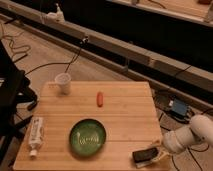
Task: Place the eraser on the white sponge
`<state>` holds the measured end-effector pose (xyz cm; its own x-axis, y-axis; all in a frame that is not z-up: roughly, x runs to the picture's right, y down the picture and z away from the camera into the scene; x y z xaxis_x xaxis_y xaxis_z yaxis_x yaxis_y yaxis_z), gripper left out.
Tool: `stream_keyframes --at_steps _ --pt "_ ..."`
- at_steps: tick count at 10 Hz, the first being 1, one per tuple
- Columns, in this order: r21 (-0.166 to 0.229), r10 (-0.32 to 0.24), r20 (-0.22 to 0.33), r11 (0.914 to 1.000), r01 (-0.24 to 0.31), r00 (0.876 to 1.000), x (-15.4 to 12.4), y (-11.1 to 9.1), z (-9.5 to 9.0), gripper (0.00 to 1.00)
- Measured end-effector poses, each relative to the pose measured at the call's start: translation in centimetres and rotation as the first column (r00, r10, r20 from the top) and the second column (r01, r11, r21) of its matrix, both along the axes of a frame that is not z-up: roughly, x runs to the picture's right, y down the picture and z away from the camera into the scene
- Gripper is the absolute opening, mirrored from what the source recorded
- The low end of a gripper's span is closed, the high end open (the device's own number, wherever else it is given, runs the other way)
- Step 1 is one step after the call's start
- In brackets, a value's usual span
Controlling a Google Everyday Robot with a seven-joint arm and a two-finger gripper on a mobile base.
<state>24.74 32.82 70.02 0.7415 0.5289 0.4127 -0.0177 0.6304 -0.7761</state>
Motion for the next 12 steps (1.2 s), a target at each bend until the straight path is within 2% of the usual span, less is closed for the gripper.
stream_keyframes --at_steps 2,3,6,7,12 --pt "-0.005 0.005 -0.005 1.0 -0.005 1.0 0.5 0.4 0.3 0.37" --pt "0.001 0.012 -0.008 0.9999 -0.012 1.0 0.6 0.3 0.5 0.49" --pt "0.025 0.018 -0.01 0.9995 -0.018 1.0 0.5 -0.3 1.0 0.76" --pt "0.027 0.018 -0.012 0.9995 -0.018 1.0 0.5 -0.2 1.1 0.8" --pt "0.029 0.023 -0.015 0.9993 -0.022 1.0 0.5 -0.3 1.1 0.8"
